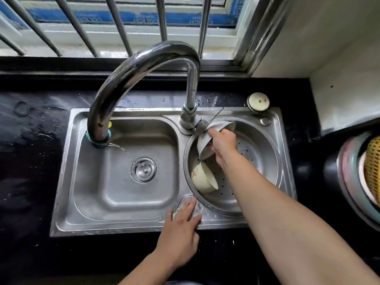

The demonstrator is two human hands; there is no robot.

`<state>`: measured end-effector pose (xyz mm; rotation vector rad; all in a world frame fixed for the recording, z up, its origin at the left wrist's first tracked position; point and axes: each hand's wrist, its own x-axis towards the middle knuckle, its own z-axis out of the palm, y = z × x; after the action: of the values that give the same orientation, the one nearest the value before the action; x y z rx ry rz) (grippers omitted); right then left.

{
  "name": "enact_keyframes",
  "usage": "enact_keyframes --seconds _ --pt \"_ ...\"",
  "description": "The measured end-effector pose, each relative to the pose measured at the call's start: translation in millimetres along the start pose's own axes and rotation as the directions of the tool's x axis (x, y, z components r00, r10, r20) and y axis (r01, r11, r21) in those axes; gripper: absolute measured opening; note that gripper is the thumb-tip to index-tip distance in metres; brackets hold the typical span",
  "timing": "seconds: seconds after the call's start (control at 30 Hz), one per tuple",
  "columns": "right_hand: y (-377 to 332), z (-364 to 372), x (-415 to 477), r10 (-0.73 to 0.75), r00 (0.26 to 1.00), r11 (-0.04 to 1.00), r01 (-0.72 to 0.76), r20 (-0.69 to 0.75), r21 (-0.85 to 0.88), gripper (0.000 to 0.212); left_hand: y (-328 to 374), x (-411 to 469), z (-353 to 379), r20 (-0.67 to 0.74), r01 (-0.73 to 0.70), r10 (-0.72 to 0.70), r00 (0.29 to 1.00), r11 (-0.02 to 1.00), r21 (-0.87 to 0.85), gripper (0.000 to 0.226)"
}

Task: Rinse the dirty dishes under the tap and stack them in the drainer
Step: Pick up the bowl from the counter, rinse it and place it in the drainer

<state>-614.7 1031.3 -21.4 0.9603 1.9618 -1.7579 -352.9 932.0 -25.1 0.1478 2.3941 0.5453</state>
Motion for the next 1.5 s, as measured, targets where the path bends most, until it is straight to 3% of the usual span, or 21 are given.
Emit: enact_keyframes --seconds 0.17,0.37,0.83,1.27,1.5 --pt "9.7 2.6 -0.4 -0.041 0.999 0.996 0.038 -0.027 -0.084 0.039 2.0 0.4 3.7 -0.025 0.018 -0.018 1.0 0.999 -0.027 0.064" --pt "14.6 8.5 -4.1 -0.058 0.997 0.983 0.064 0.041 -0.173 0.016 0.1 -0.2 4.0 -0.021 0.012 -0.012 1.0 1.0 -0.026 0.063" --pt "24.2 5.6 -6.1 0.003 0.978 0.985 0.033 0.21 -0.172 0.013 -0.1 -1.6 9.2 -0.043 0.036 -0.039 0.998 0.997 -0.075 0.062" --pt "27.6 5.3 -0.6 0.04 0.986 0.98 -0.008 0.16 -0.199 0.013 -0.2 -0.8 8.3 -0.033 0.042 -0.044 0.999 0.997 -0.057 0.061" --pt "37.9 -26.6 -3.7 0.033 0.996 0.99 -0.022 0.082 -0.138 0.031 -2.3 -2.7 1.8 0.008 0.015 -0.015 1.0 1.0 0.015 0.065"
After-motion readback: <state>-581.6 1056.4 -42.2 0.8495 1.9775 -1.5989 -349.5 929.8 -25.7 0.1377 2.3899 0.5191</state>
